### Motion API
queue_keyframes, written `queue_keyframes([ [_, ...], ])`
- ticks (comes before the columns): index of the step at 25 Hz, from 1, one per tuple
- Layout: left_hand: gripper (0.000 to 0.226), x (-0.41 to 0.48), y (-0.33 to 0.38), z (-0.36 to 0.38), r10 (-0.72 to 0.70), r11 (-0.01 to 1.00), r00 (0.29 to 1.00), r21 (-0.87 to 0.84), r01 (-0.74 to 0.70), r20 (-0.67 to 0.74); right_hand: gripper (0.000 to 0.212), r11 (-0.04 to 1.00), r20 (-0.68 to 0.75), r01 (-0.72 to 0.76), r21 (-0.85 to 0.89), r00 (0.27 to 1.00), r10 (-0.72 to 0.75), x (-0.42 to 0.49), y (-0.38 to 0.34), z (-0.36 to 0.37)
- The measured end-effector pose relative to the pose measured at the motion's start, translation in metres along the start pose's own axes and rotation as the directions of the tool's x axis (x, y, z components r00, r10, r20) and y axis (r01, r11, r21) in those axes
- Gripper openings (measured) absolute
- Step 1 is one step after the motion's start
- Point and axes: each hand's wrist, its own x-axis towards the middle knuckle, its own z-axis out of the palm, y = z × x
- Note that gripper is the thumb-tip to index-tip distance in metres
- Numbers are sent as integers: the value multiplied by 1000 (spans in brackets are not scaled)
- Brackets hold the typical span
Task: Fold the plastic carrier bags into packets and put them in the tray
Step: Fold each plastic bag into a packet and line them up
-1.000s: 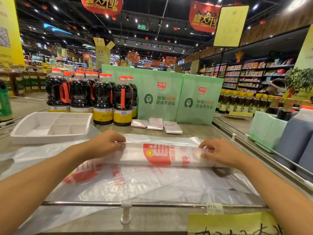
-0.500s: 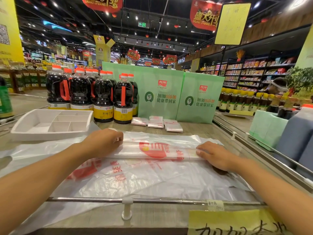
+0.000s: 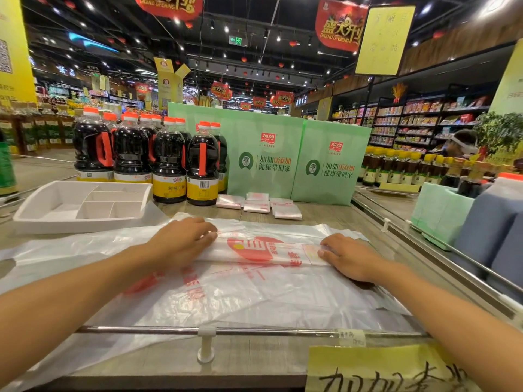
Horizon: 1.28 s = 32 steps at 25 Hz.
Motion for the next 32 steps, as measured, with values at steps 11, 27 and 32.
queue_keyframes([
  [11,51,30,63,29,126,989,963,52,-142,237,36,988,-160,-68,-138,986,46,19,-4,9],
  [27,92,29,49,37,102,993,965,27,-112,242,47,964,67,257,70,963,-261,14,-119,15],
  [32,54,32,42,39,66,991,933,87,-103,354,58,987,144,153,53,977,-159,10,-95,14],
])
